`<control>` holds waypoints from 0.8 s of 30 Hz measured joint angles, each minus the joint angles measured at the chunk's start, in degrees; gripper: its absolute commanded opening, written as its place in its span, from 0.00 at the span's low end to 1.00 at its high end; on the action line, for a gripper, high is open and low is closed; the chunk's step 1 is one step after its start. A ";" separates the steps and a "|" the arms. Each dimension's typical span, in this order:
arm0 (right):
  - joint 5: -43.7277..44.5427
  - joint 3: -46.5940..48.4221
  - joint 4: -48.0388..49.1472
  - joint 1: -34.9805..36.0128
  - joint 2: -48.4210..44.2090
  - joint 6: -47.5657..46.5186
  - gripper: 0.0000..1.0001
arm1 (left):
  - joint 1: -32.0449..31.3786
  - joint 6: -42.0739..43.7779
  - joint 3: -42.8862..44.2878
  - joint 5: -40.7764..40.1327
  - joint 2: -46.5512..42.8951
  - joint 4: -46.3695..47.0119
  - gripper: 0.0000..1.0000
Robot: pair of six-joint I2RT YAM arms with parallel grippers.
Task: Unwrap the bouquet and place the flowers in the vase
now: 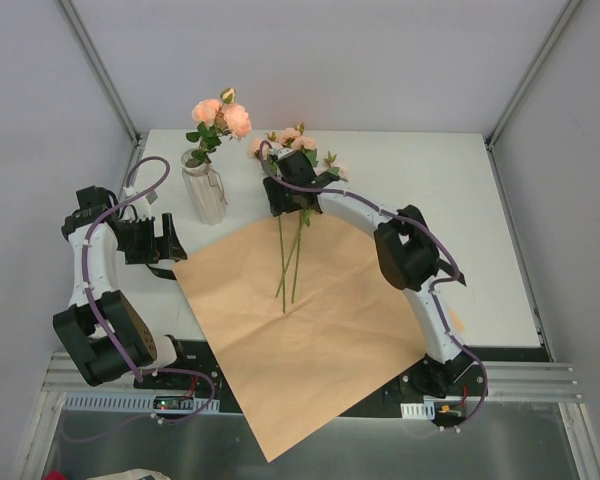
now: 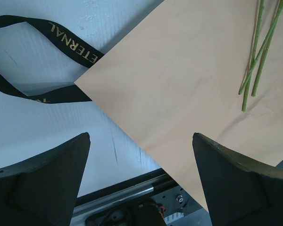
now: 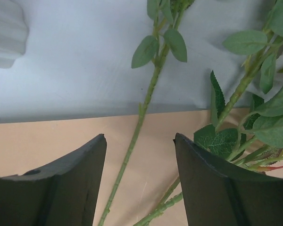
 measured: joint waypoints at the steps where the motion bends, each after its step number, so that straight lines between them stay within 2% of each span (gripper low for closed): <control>1: 0.33 0.07 -0.28 0.00 0.50 0.09 0.61 | 0.00 0.02 0.00 0.00 0.09 0.00 0.90; 3: 1.07 0.07 -1.14 0.00 0.98 0.22 0.61 | 0.00 0.02 0.00 0.00 0.31 0.00 0.90; 6: 2.27 -1.53 -0.79 0.00 0.33 1.20 0.68 | 0.00 0.04 0.00 -0.02 0.90 0.00 0.90; 13: 5.38 -15.82 0.00 -0.15 -11.61 5.75 0.69 | 0.00 0.20 0.00 0.00 2.43 0.02 0.89; 18: 6.19 -17.18 -0.09 -1.73 -16.41 9.79 0.70 | 0.00 0.31 0.00 0.02 2.67 0.02 0.89; 24: 6.88 -17.03 -1.49 -4.33 -16.20 13.31 0.66 | 0.00 0.50 0.00 0.02 2.64 0.02 0.89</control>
